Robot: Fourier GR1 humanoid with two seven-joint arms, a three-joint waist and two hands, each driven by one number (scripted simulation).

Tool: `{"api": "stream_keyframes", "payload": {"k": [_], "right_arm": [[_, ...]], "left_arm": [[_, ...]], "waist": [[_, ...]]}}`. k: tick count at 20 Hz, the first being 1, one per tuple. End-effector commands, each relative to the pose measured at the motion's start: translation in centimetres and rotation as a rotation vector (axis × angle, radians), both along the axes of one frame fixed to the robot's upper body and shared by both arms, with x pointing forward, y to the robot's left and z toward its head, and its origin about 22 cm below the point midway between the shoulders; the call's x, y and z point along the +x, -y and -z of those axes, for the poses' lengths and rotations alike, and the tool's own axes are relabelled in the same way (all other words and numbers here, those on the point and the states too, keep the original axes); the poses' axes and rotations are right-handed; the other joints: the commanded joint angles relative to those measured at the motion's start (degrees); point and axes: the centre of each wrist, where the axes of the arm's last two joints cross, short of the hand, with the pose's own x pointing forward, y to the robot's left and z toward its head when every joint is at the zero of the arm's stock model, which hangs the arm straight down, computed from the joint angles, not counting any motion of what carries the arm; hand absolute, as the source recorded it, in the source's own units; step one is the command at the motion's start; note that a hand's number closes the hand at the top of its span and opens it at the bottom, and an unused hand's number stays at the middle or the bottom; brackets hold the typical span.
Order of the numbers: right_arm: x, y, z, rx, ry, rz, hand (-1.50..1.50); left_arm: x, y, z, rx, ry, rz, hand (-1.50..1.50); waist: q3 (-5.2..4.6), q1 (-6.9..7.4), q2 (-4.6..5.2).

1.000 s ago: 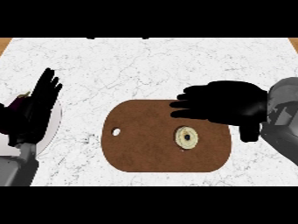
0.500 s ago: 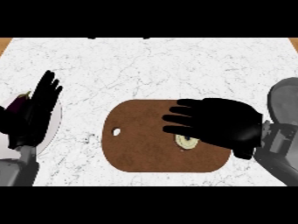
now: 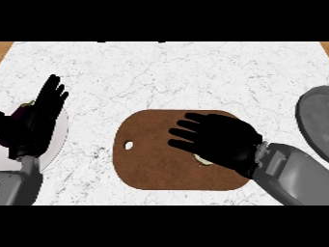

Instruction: Pick the cupcake from the cutting board and place it in the pan

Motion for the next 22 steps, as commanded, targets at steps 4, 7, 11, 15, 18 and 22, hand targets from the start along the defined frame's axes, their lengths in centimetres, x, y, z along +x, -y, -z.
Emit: {"api": "stream_keyframes", "payload": {"k": [4, 7, 11, 15, 18, 22], "right_arm": [[0.3, -0.9, 0.2, -0.002, -0.031, -0.002, -1.50], [1.9, 0.5, 3.3, -0.040, -0.019, 0.006, -1.50], [0.7, -1.7, 4.0, -0.053, -0.039, 0.003, -1.50], [1.0, -2.5, 7.3, -0.047, -0.020, -0.006, -1.50], [2.2, 0.5, 7.1, -0.007, -0.058, 0.009, -1.50], [3.7, -2.3, 7.2, 0.001, -0.081, 0.012, -1.50]], "left_arm": [[0.6, 1.0, -0.5, 0.020, 0.003, -0.017, 0.00], [1.1, -0.8, -0.8, -0.012, 0.000, -0.002, 0.00], [-0.6, 0.0, -1.2, -0.018, 0.004, -0.007, 0.00], [0.3, 1.2, 0.4, 0.005, 0.009, 0.000, 0.00], [0.0, 1.1, -2.2, 0.000, 0.001, 0.003, 0.00], [-0.7, -0.2, -0.8, -0.017, 0.016, 0.006, 0.00]], "waist": [[0.00, -0.19, -0.03], [0.00, -0.08, 0.04], [0.01, 0.02, -0.06], [0.01, -0.06, 0.04], [0.03, -0.04, -0.02], [0.01, 0.22, 0.03]]}}
